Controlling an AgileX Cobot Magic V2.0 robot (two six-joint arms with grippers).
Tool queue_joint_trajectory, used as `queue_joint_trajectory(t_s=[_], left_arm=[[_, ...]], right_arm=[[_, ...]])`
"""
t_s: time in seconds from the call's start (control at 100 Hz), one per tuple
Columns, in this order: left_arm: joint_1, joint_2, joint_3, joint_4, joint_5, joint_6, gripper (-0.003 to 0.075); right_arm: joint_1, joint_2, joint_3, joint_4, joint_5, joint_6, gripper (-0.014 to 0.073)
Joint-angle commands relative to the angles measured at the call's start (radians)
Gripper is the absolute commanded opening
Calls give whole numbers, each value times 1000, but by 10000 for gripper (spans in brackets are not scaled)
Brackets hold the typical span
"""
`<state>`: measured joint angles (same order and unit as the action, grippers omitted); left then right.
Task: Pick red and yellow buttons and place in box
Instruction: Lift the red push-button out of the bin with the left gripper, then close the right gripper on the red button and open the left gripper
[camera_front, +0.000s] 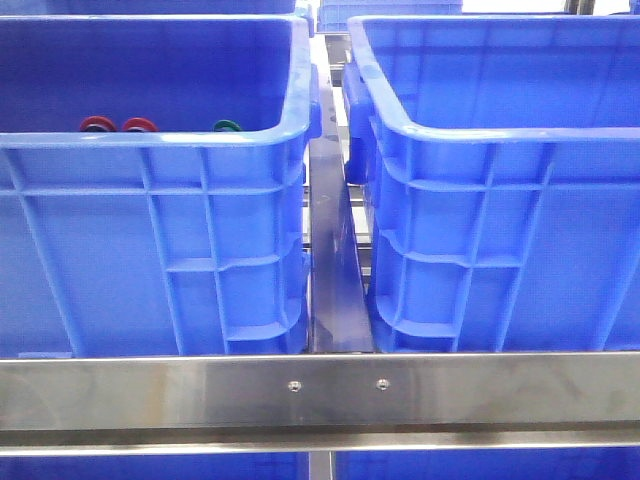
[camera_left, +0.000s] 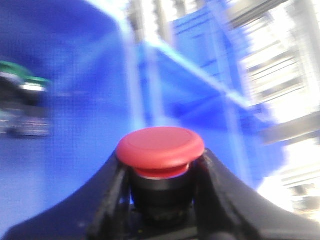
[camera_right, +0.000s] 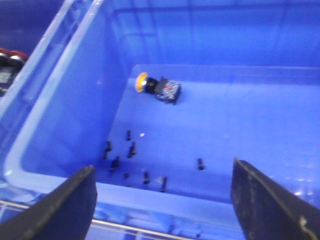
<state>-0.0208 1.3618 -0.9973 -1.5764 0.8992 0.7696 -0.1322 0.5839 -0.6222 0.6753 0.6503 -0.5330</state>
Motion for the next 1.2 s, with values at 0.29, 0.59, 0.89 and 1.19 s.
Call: queue_joint_trajectory(t_s=[0.29,0.59,0.89,1.19], left_arm=[[-319,-26,3,-278,-193,215,-19],[-407,-26,-5,-278,-237,215,-19],[-442,-26,-5,-278,-261,207,-19],[-486,-24,-52,-278,-303,207,-19]], right_arm=[[-5,-3,-24,513,82,-271,570],[-5,56,-24,921,209,-441,570],[-4,133,-24,966,280,-458,570],[137,166,-24,968,140,-458,570]])
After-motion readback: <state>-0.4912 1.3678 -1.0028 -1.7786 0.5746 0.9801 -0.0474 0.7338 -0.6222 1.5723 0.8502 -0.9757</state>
